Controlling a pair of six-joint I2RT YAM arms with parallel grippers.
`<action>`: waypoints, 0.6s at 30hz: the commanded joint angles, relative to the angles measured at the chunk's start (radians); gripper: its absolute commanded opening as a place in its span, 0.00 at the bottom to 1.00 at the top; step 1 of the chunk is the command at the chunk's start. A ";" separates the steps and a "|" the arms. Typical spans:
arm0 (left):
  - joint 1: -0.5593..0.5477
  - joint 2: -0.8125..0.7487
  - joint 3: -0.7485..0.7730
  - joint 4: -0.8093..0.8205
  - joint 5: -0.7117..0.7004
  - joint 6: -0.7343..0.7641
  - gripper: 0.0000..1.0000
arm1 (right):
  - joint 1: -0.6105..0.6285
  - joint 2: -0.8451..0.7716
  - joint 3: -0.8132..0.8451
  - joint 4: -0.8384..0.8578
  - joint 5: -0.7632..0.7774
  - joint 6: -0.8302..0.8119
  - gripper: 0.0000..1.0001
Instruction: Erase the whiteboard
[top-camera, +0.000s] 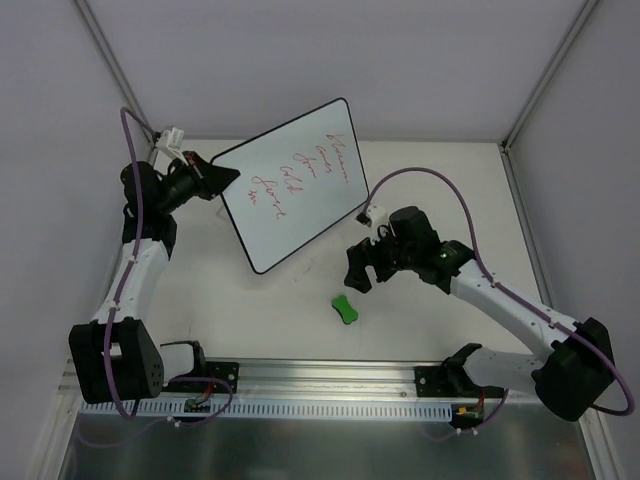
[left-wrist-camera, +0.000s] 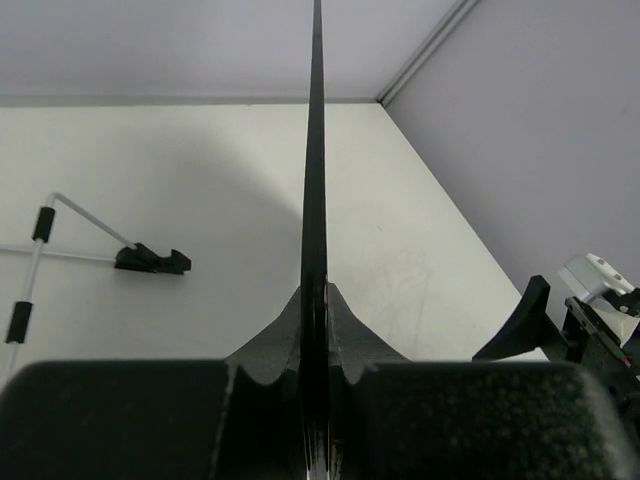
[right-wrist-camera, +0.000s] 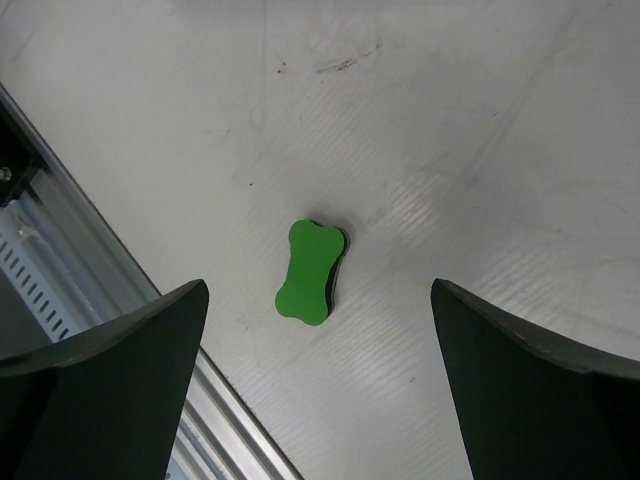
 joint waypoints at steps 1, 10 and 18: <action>-0.054 -0.097 -0.032 0.114 -0.104 0.032 0.00 | 0.045 0.026 -0.009 0.094 0.140 0.014 0.99; -0.178 -0.183 -0.222 0.149 -0.190 0.089 0.00 | 0.128 0.086 -0.081 0.220 0.218 0.064 0.98; -0.183 -0.238 -0.378 0.145 -0.138 0.141 0.00 | 0.188 0.138 -0.115 0.259 0.253 0.086 0.97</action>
